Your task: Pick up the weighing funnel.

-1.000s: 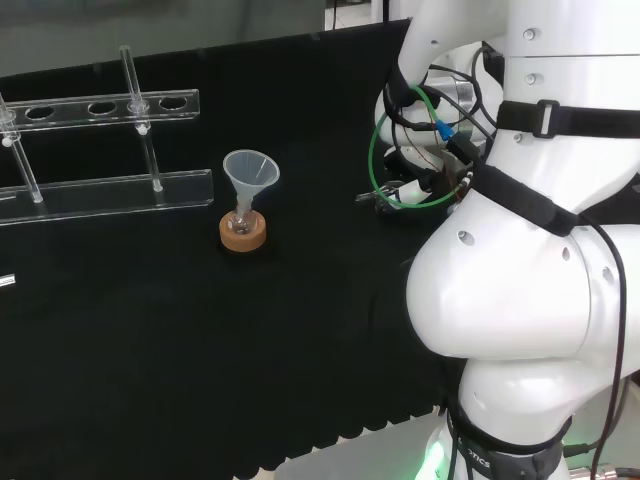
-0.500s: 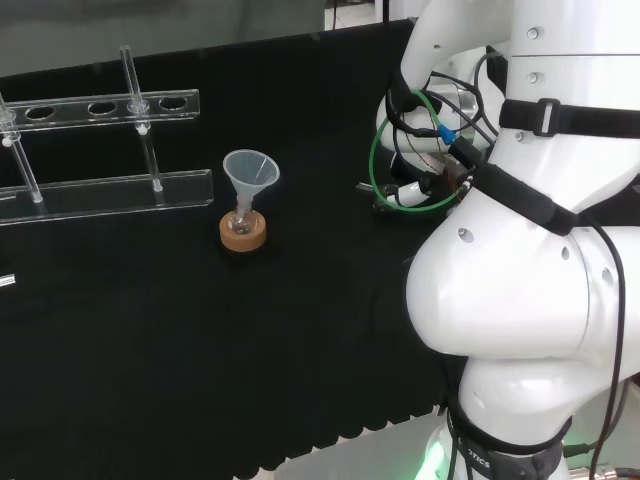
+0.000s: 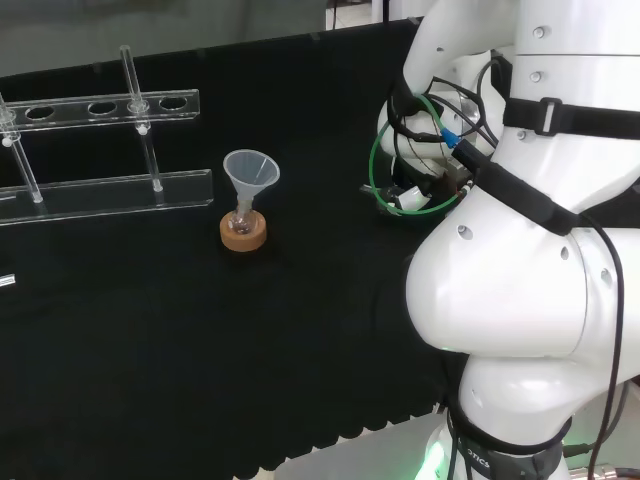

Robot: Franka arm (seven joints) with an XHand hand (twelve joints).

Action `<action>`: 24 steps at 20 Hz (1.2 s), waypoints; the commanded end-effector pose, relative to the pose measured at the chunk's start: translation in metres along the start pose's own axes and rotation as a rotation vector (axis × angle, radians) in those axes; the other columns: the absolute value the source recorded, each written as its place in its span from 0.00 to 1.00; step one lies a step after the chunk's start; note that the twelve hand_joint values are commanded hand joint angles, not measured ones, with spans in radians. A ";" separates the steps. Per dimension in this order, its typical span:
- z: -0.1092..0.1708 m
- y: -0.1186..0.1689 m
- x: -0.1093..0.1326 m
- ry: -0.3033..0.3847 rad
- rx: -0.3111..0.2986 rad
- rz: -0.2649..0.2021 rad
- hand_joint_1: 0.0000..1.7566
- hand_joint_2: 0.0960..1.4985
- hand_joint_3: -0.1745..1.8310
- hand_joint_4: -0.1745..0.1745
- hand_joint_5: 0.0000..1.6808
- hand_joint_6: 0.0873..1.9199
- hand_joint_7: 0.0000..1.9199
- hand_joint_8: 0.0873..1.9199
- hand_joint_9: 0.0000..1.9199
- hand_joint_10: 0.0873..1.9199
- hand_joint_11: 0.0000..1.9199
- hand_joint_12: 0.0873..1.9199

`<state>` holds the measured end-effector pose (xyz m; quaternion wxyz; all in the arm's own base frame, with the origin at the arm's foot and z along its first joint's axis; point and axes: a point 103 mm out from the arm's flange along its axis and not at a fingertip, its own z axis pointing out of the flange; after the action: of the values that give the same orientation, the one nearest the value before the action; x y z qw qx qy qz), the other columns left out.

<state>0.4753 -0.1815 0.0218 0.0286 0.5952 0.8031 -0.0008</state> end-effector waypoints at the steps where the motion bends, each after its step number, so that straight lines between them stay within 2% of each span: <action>1: 0.002 0.000 0.004 -0.002 -0.014 0.008 0.70 0.12 0.66 0.98 0.98 0.11 0.98 0.12 0.98 0.00 0.83 0.30; 5: 0.006 0.001 0.008 -0.012 -0.012 0.005 0.70 0.08 0.72 1.00 0.94 0.22 0.99 0.11 0.98 0.00 0.86 0.28; 9: -0.001 0.003 0.009 -0.011 -0.029 0.015 0.70 0.07 0.74 1.00 0.93 0.26 0.99 0.12 0.98 0.00 0.85 0.27; 14: -0.050 0.010 0.011 -0.007 -0.086 0.019 0.70 0.06 0.76 1.00 0.92 0.29 0.99 0.13 0.99 0.00 0.85 0.27; 24: -0.123 0.009 0.007 -0.011 -0.157 0.042 0.70 0.06 0.77 1.00 0.91 0.30 1.00 0.14 0.99 0.00 0.85 0.26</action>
<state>0.4855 -0.1715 0.1125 0.0801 0.6046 0.7913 0.0449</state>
